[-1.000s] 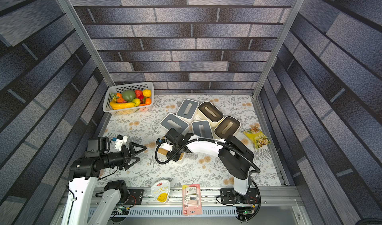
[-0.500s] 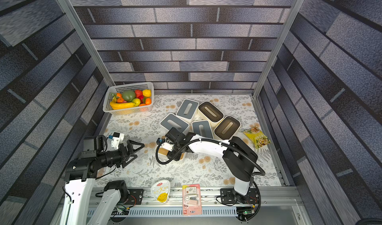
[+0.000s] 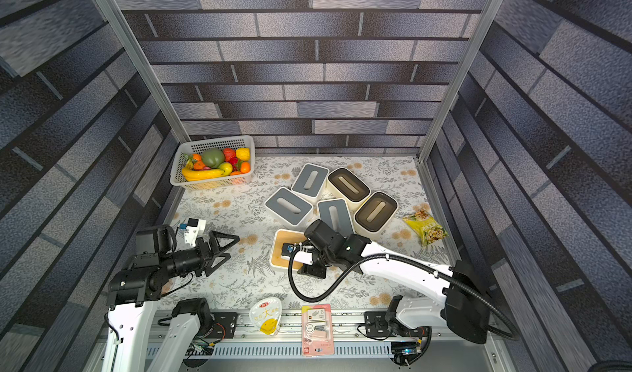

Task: Stack the tissue boxes
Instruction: Pick up the tissue box from the center of the board.

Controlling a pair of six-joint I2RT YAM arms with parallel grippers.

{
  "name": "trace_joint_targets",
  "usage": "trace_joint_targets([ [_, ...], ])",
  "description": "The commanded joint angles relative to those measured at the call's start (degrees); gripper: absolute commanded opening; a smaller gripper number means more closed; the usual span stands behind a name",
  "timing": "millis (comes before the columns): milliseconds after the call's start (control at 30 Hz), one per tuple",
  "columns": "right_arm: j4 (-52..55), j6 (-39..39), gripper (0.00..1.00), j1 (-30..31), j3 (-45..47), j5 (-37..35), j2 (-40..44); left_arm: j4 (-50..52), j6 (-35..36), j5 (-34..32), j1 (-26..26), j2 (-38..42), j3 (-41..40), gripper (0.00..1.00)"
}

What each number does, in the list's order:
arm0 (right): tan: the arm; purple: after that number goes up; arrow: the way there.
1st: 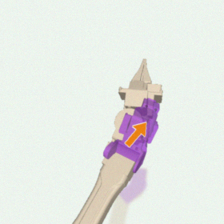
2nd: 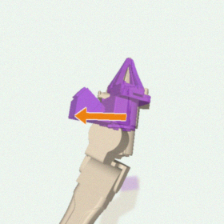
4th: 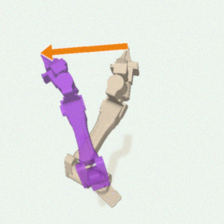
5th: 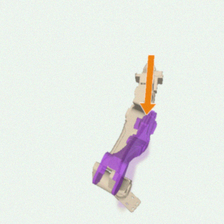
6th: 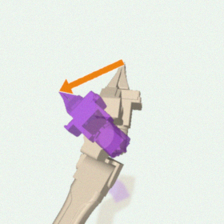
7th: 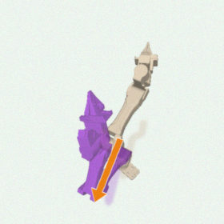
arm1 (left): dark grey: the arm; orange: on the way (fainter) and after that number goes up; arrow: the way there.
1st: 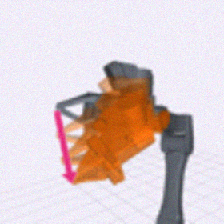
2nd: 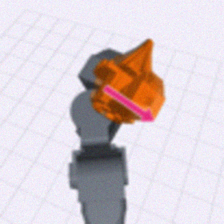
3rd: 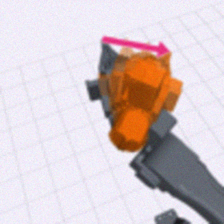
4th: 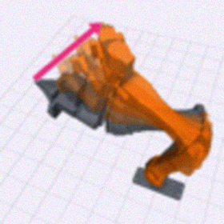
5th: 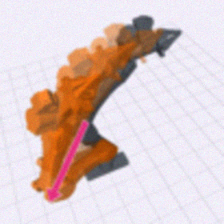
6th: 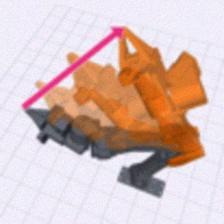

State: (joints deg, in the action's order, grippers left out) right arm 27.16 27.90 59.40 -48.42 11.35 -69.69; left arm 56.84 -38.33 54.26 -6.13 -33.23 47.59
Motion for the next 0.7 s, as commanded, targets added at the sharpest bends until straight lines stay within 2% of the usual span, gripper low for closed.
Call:
trace_joint_targets([
  [0,1.98,3.19,0.44,0.28,-0.34,-1.85,6.31,-4.79,-3.42,5.75,1.82,-1.29,-1.03,1.00],
  [167,5.80,1.66,0.44,0.28,-0.96,-4.13,10.25,-9.04,-5.26,10.38,6.72,-4.87,-2.57,1.00],
  [267,9.07,1.17,0.43,0.28,-1.76,-8.40,11.31,-7.14,-1.57,10.52,11.32,-9.90,0.77,1.00],
  [367,11.24,0.87,0.43,0.28,-2.25,-10.27,12.15,-5.80,1.59,5.63,17.40,-15.24,4.13,1.00],
  [433,12.16,0.54,0.43,0.28,-2.47,-10.50,12.50,-10.17,-0.98,0.77,21.06,-16.37,2.92,1.00],
  [500,12.80,-0.06,0.43,0.24,-2.57,-10.64,12.65,-15.03,-4.78,-5.89,22.71,-14.12,0.51,1.00],
  [667,14.56,-0.75,0.42,0.27,-1.87,-6.30,12.98,-21.45,-11.56,-7.23,23.80,-8.13,-6.57,1.00],
])
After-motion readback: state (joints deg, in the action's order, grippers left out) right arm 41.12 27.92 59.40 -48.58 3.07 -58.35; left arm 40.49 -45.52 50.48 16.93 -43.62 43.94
